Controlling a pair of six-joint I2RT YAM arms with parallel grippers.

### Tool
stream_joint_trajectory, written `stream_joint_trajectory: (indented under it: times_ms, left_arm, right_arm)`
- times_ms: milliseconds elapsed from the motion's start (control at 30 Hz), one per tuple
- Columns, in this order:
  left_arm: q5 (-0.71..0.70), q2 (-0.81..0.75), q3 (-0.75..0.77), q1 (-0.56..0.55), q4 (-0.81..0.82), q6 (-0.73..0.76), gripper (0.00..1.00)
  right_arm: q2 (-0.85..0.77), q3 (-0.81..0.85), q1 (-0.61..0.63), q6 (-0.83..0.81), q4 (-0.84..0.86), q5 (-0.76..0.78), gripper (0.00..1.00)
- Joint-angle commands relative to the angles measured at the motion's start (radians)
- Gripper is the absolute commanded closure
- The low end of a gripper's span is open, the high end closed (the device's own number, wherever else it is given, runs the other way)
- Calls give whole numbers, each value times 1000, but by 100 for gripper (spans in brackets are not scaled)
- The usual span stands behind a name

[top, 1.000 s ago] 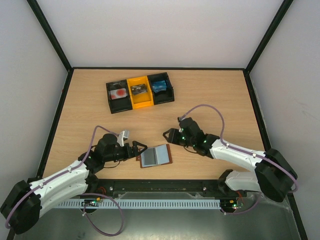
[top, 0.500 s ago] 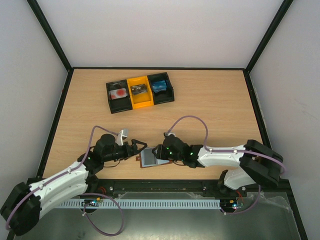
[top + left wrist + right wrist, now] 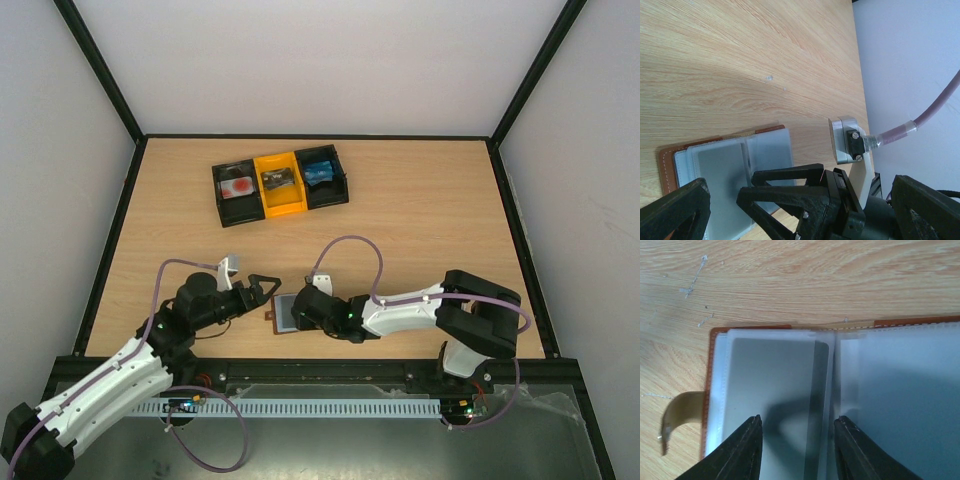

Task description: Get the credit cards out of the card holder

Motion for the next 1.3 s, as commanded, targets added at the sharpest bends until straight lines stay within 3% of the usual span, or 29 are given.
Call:
stream_joint_trajectory:
  times_ms: [0,133,400,600,767,1267]
  left_arm:
    - [-30,13,4,6,-44,3,1]
    - [-35,27,1,7,-36,7,1]
    - [7,51,-19,7,11,-19,1]
    - [72,110,-75,7,148,-68,8]
    - [79,206,-79,10,210,-51,10]
    - [108,381,-82,31,352,-20,10]
  right_arm:
    - [41,20,12,-12,-67,64,60]
    - [70,38,18,-17,-69,51,62]
    - [90,32,26,4,-73,84,86]
    - [88,-21,26,35,16,64,97]
    - [56,-104,26,82,143,24,98]
    - [58,-147,26,122,223,-11,98]
